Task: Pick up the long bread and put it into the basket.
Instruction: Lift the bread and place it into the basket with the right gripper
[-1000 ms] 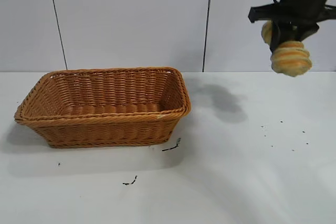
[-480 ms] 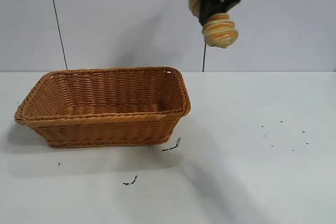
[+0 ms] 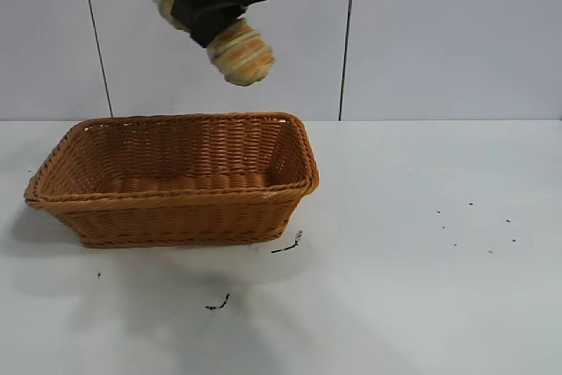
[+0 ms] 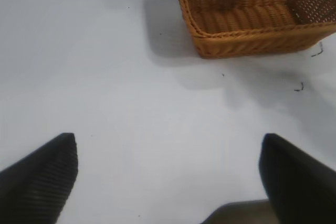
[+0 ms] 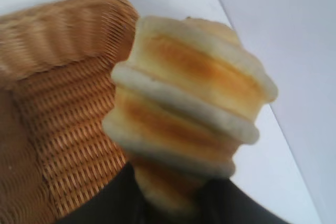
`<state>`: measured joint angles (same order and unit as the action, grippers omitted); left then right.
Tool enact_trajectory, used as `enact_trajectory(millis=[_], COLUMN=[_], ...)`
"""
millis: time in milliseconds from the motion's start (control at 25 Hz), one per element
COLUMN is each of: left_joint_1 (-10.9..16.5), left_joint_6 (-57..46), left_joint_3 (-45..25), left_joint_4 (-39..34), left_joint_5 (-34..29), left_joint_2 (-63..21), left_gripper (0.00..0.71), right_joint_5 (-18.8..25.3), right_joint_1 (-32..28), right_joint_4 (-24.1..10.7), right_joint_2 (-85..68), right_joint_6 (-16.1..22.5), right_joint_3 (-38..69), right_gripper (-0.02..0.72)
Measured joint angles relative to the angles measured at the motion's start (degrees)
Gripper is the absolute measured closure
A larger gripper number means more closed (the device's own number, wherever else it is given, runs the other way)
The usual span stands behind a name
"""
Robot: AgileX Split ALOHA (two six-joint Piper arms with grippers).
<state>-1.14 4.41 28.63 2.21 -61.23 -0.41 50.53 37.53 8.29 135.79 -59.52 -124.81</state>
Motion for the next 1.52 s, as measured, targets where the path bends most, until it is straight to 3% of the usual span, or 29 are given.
enact_trajectory(millis=[280,360,440,560,640,800,1040,1160,1280,1400,1520], left_joint_1=[0.0,0.0,0.0,0.0,0.0,0.0,0.0,0.0,0.0,0.0,0.0], left_joint_6=[0.0,0.0,0.0,0.0,0.0,0.0,0.0,0.0,0.0,0.0,0.0], left_joint_3=[0.0,0.0,0.0,0.0,0.0,0.0,0.0,0.0,0.0,0.0,0.0], left_joint_4=[0.0,0.0,0.0,0.0,0.0,0.0,0.0,0.0,0.0,0.0,0.0], left_joint_5=[0.0,0.0,0.0,0.0,0.0,0.0,0.0,0.0,0.0,0.0,0.0], left_joint_2=[0.0,0.0,0.0,0.0,0.0,0.0,0.0,0.0,0.0,0.0,0.0], left_gripper=[0.018,0.018,0.018,0.018,0.018,0.018,0.018,0.018,0.018,0.018,0.018], right_joint_5=[-2.5,-2.7,-2.8,-3.4,-3.5,-3.7,-3.7,-3.6,-3.6,-3.5,-3.2], right_joint_1=[0.1,0.1,0.1,0.1,0.1,0.1,0.1,0.1,0.1,-0.2,-1.5], right_joint_4=[1.1,2.4,3.2,3.4,3.4,3.5,3.5,3.5,3.1,-0.3,-3.2], right_joint_2=[4.8,5.1,5.2,5.2,5.2,5.2,3.8,1.9,-0.4,-2.6,-3.9], right_joint_6=[-1.4,-1.4,-1.3,-1.2,-0.6,1.7,4.1,10.0,25.0,39.6,47.8], right_joint_3=[0.1,0.1,0.1,0.1,0.1,0.1,0.1,0.0,-0.2,-0.2,-0.3], right_gripper=[0.577,0.543,0.430,0.165,0.064,0.017,0.015,0.015,0.014,0.014,0.014])
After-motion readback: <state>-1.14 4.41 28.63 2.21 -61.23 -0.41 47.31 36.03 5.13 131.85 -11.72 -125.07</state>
